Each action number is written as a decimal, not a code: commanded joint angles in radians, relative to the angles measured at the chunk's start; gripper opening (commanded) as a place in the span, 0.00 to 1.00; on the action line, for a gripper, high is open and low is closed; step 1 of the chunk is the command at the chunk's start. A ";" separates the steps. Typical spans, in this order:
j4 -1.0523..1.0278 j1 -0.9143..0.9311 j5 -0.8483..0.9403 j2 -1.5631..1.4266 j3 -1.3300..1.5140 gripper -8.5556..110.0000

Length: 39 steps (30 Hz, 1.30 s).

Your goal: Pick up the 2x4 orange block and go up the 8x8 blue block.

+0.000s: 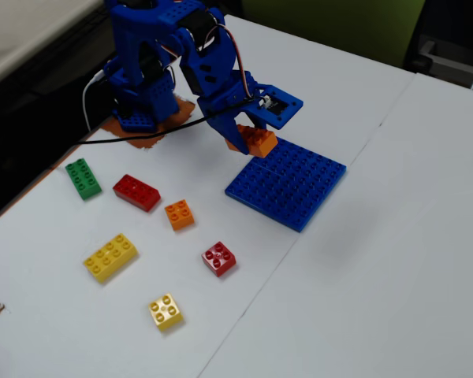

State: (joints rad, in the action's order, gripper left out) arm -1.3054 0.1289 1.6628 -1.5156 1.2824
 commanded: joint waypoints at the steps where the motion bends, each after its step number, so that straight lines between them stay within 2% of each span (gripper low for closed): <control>1: -0.055 -0.023 -0.018 0.049 -0.137 0.07; 27: -0.071 -0.095 -0.186 0.264 -0.293 0.07; 39: -0.112 -0.104 -0.178 0.264 -0.290 0.07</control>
State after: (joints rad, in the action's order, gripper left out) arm -1.4082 0.0353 1.4772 -1.2395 1.0446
